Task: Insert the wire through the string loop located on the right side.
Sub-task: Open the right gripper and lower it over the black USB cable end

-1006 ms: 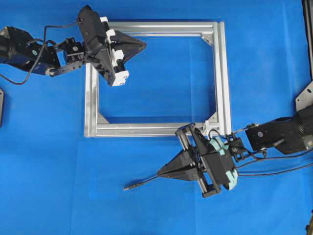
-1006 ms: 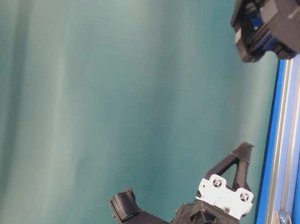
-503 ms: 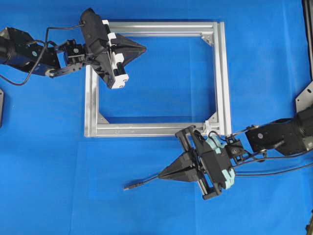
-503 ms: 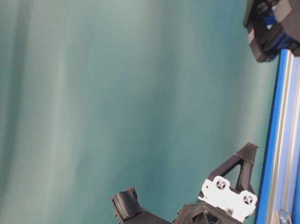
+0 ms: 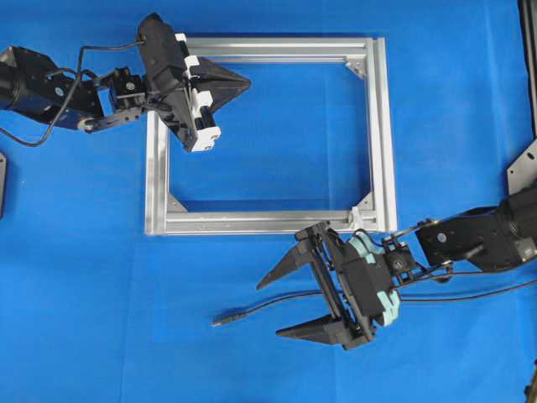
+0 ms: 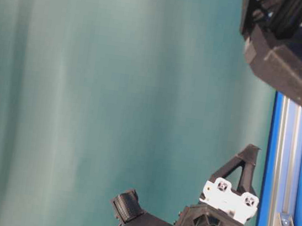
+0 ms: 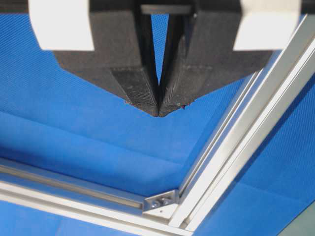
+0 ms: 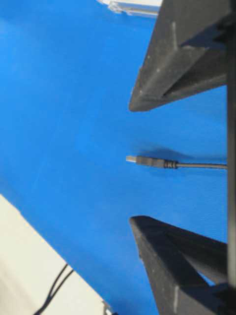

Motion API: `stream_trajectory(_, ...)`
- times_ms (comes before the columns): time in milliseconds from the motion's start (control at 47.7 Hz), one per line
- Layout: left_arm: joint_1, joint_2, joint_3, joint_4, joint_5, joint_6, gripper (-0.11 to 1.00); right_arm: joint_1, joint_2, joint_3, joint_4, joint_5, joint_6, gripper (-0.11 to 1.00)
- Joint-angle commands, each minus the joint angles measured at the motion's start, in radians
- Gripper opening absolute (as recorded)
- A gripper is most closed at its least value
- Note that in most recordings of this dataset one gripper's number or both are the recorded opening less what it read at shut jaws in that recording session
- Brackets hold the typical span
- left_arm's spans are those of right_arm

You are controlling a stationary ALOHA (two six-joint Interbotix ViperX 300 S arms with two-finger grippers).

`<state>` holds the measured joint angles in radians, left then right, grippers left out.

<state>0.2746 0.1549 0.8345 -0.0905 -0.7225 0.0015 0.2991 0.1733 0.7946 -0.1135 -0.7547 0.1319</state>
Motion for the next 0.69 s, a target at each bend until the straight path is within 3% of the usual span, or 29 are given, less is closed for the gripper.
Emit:
stream_trajectory(0,0.002,-0.034,-0.006,0.003,-0.005,0.002,0.02,0.003,-0.008,-0.018,0.011,-0.006,0.003,0.90)
stream_trajectory(377,0.002,-0.034,-0.006,0.003,-0.006,0.000,0.02,0.028,0.101,-0.041,0.126,-0.014,0.003,0.90)
stream_trajectory(670,0.002,-0.034,-0.006,0.003,-0.006,0.000,0.02,0.031,0.209,-0.104,0.164,-0.014,0.031,0.90)
